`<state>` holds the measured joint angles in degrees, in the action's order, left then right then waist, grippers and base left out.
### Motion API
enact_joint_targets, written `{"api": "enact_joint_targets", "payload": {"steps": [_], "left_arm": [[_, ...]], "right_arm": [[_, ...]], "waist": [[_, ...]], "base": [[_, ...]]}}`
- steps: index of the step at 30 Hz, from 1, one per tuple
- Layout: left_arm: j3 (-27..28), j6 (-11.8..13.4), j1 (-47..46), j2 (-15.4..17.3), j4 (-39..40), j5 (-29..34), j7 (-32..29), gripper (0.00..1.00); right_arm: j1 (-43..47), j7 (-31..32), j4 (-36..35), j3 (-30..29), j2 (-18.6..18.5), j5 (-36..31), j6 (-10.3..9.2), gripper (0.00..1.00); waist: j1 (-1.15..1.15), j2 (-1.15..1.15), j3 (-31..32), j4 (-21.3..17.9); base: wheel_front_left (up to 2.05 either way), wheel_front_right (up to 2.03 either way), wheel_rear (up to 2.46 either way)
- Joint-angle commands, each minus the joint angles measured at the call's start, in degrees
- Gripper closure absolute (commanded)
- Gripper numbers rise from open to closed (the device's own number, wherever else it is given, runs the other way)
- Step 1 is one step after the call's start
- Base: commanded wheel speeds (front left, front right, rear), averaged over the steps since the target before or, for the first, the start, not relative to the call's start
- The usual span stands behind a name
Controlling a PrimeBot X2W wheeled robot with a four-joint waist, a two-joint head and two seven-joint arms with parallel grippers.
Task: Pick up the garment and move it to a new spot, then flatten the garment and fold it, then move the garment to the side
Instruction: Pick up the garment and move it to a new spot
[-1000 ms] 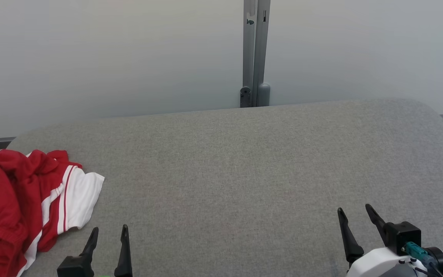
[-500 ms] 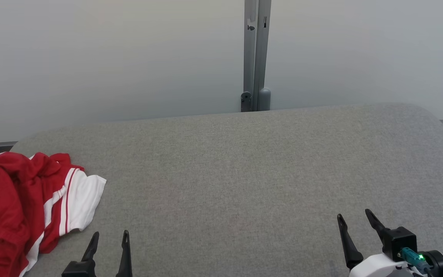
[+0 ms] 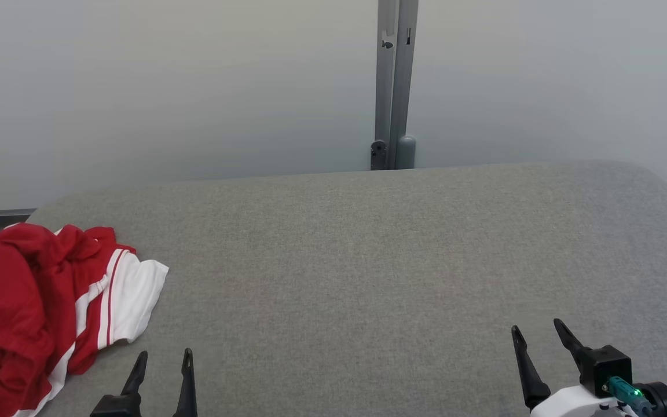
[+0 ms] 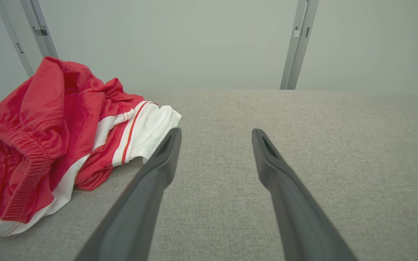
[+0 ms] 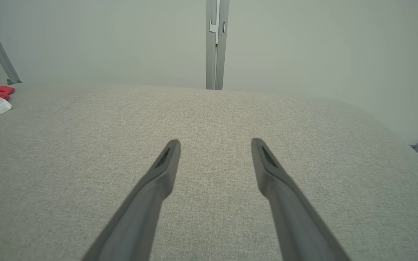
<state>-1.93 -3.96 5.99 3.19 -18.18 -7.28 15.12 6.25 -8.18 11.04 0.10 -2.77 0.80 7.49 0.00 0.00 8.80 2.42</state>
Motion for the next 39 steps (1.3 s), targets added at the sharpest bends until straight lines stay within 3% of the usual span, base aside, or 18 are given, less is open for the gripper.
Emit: {"api": "enact_joint_targets", "payload": {"steps": [1, 24, 39], "left_arm": [[0.35, -0.03, 0.07, 0.15, -0.02, 0.15, 0.06, 0.0], [3.29, 0.98, -0.17, 2.61, 2.76, 0.38, 0.05, 0.0], [9.26, 4.13, 3.33, 1.15, 9.21, -2.09, 0.05, 0.0]], "right_arm": [[0.72, -0.37, -0.1, 0.0, -0.2, 0.39, 0.0, 0.0], [-1.75, -3.52, 2.39, 1.41, -0.2, 3.62, 0.0, 0.0], [-9.13, -4.04, 6.33, 6.33, -0.23, 3.0, -0.01, 0.0]], "waist": [[0.0, 0.0, -0.09, 1.35], [0.0, 0.0, -3.14, 23.2], [0.0, 0.0, -7.83, 26.7]], "base": [[0.0, 0.0, 0.0], [0.0, 0.0, 0.0], [0.0, 0.0, 0.0]]}}
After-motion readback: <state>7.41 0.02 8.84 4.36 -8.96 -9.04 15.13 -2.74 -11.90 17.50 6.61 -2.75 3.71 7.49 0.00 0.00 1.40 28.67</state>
